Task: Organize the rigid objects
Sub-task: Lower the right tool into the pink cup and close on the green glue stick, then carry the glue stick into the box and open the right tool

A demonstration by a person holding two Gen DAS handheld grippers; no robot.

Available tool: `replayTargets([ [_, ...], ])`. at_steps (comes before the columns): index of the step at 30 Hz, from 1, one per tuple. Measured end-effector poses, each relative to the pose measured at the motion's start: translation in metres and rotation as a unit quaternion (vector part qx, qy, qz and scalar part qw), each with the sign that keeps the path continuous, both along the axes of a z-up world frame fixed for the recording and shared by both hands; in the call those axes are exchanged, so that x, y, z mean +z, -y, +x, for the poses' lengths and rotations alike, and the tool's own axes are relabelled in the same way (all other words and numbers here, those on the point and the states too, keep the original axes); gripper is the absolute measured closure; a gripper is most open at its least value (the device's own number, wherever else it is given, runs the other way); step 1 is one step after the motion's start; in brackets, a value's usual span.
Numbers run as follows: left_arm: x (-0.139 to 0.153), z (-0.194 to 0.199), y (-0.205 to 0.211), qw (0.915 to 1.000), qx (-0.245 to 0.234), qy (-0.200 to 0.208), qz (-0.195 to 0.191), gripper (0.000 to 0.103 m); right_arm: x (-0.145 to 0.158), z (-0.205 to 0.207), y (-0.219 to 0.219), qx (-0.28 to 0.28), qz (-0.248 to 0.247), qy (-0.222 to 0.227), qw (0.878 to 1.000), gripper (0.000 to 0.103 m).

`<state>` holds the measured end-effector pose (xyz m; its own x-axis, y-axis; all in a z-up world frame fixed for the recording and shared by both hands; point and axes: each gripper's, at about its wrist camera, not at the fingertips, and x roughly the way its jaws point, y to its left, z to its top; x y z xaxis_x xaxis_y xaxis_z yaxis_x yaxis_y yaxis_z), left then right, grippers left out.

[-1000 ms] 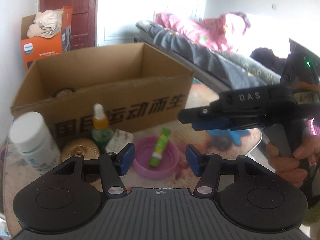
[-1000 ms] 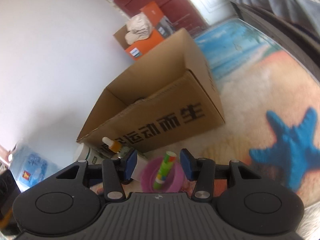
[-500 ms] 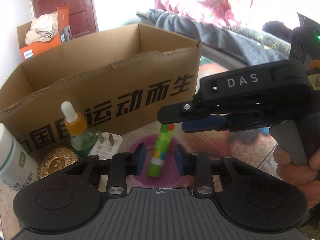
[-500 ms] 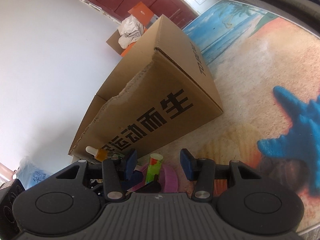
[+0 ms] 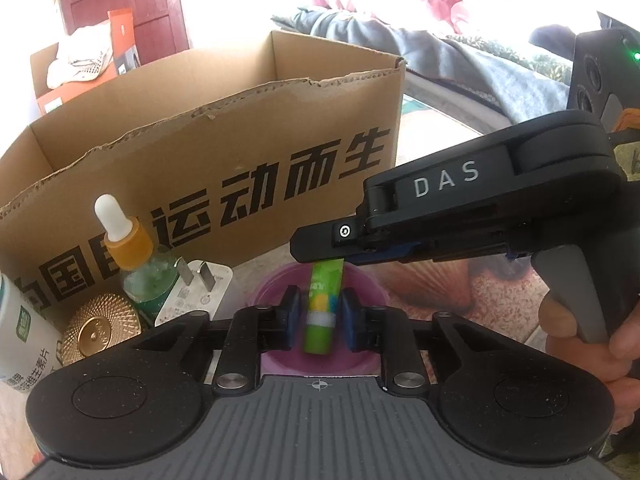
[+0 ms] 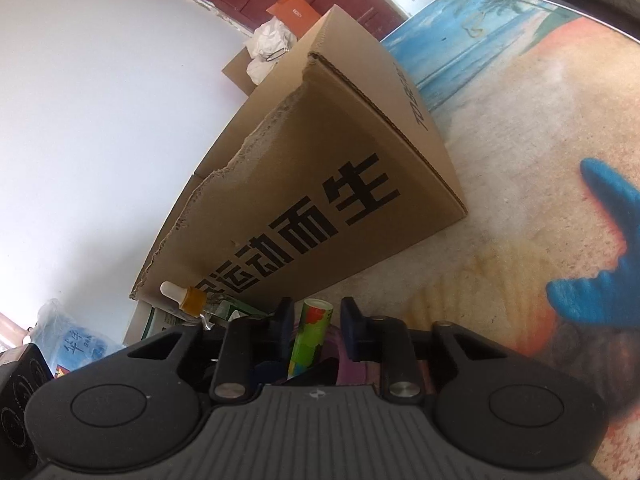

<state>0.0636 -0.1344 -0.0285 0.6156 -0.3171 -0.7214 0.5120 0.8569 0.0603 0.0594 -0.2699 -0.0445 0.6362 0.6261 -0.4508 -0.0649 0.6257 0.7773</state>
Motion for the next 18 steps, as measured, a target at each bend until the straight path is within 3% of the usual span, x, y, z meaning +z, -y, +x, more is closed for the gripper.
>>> replayTargets([
  [18, 0.02, -0.023, 0.002, 0.9991, -0.01, 0.038, -0.018, 0.088, 0.038, -0.02, -0.01, 0.002, -0.057, 0.049, 0.997, 0.086],
])
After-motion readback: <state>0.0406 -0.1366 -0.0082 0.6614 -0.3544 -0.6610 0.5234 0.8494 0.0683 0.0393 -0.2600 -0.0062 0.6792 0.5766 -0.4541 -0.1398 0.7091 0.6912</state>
